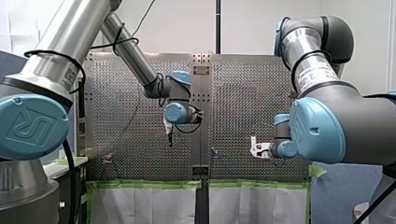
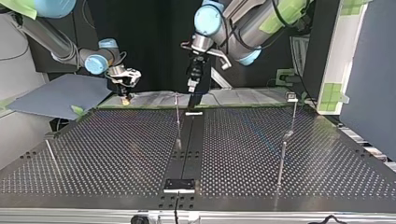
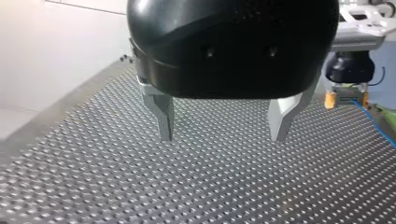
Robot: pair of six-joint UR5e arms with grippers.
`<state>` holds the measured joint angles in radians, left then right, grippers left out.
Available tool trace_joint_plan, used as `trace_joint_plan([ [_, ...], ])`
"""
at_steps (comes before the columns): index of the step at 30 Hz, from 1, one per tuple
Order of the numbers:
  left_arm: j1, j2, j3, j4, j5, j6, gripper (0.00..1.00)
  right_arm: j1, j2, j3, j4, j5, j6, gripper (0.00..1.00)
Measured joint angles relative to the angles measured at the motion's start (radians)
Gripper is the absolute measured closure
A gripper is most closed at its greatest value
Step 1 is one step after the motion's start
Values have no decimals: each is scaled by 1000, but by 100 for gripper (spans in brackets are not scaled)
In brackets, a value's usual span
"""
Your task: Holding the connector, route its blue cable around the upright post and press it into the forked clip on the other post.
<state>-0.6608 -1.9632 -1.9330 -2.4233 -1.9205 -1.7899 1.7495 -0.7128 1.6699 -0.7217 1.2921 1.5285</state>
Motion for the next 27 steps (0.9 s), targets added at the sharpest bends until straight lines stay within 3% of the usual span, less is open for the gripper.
trace_joint_plan([
  [22,1,165,-166,167,-41,19,0,-11,0,0,-6,-3,1,100],
  [27,-2,179,-207,207,-50,19,0,-11,0,0,-6,-3,1,100],
])
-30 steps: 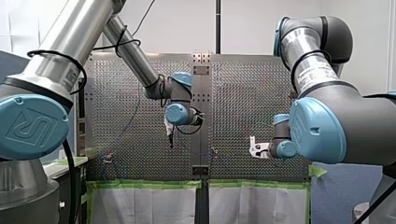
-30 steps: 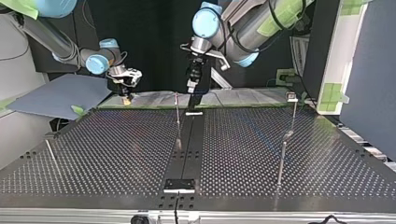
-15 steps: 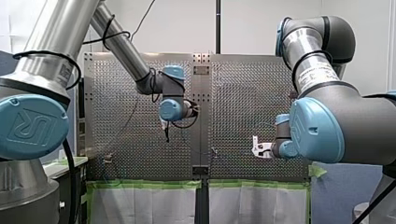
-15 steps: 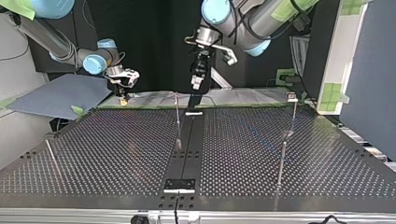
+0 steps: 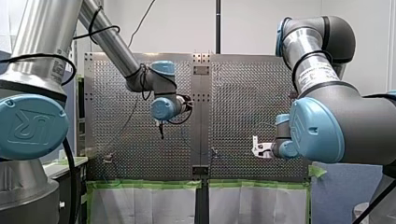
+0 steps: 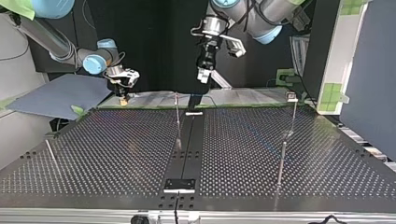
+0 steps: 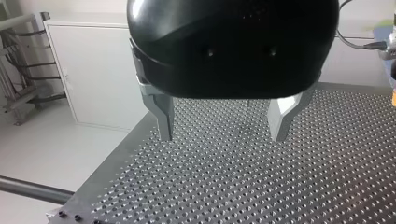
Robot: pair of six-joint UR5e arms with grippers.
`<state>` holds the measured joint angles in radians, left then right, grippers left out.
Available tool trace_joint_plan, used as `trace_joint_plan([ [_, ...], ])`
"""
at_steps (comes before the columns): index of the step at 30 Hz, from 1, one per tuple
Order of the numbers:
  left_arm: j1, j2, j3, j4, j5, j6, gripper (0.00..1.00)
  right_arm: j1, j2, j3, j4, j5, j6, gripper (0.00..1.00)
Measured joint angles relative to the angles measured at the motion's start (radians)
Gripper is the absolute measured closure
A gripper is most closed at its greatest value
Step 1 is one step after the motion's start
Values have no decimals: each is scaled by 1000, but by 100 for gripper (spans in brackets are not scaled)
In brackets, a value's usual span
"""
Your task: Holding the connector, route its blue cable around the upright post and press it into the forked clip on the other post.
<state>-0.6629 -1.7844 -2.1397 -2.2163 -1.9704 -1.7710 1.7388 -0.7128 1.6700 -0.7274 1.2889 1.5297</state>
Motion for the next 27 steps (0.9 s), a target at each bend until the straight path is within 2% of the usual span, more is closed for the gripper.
trace_joint_plan([
  [10,-4,1,-88,82,-13,-1,0,-7,0,0,0,4,-1,100],
  [20,-5,2,-171,96,-25,1,0,-21,-5,0,3,8,-6,100],
  [27,-5,2,-227,94,-26,1,0,-30,-45,-1,5,12,-3,100],
])
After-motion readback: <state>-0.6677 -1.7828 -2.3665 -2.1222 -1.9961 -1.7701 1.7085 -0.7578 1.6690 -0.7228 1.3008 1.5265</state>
